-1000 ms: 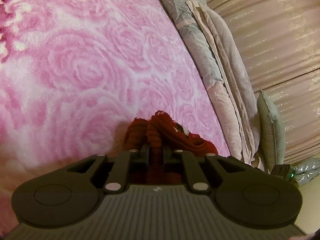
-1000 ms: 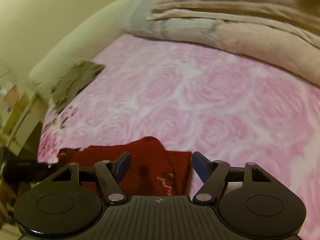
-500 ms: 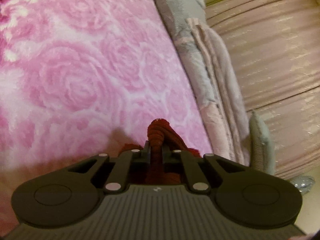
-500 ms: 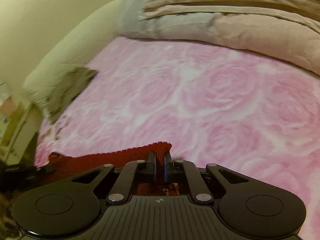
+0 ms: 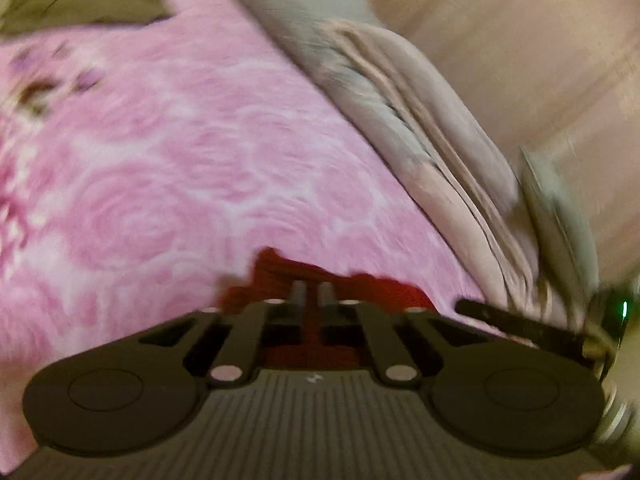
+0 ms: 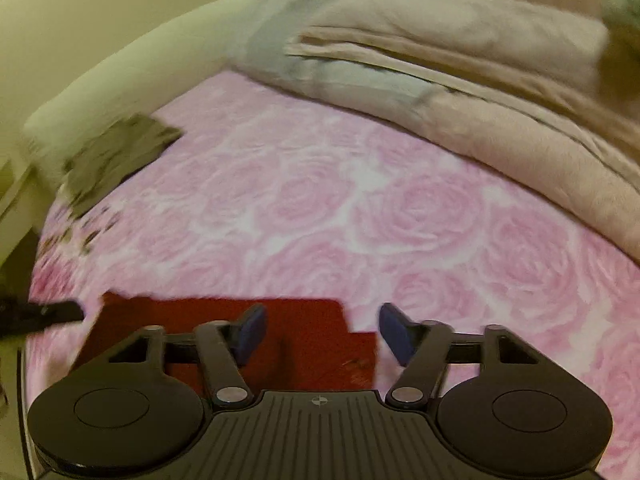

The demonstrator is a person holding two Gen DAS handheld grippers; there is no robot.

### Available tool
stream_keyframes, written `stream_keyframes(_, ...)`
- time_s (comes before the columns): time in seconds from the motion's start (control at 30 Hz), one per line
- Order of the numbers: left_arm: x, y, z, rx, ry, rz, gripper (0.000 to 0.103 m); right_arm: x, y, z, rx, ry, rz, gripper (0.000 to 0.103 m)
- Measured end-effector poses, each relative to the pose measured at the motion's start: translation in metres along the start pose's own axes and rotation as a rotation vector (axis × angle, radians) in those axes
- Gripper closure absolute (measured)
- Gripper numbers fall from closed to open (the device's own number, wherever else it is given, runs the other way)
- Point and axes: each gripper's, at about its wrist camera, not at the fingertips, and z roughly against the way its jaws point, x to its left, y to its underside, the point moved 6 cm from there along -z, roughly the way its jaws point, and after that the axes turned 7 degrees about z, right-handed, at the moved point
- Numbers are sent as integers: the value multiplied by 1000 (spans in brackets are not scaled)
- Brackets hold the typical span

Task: Fold clothes

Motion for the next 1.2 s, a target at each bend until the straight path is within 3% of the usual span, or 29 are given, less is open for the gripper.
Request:
stream_keyframes(0.13,-39,8,-29,66,40,-151,103,37,10,-8,50,-75,85,64)
stream_keyframes(0.27,-38,13,-78,86,-73,-231,103,50,16,-48,82,-42,141,65)
stream_keyframes(0.33,-29,15,-93,101,-110,-220,101,46,19,-65,84,-16,118,65)
stream_keyframes(0.53,-17,8,-97,61,-117,-109,100,27,17,-87,71,21,18,65)
stream_keyframes(0.7,-11,-6,-64,-7,-91,35,101,10,12,-61,47,4,-113,64)
stream_keyframes(0.9,-39,28,-3,8,-128,-85,101,2,20,13,11,30,-166,64)
stream_keyframes(1.0,-56,59,13,30,-141,-129,101,32,32,42,18,7,-82,64)
stream_keyframes(1.1,-69,84,13,33,-165,-194,101,63,49,47,26,-1,0,64)
stream_keyframes(1.2,-65,105,-7,69,-236,-259,101,91,68,44,37,5,76,64)
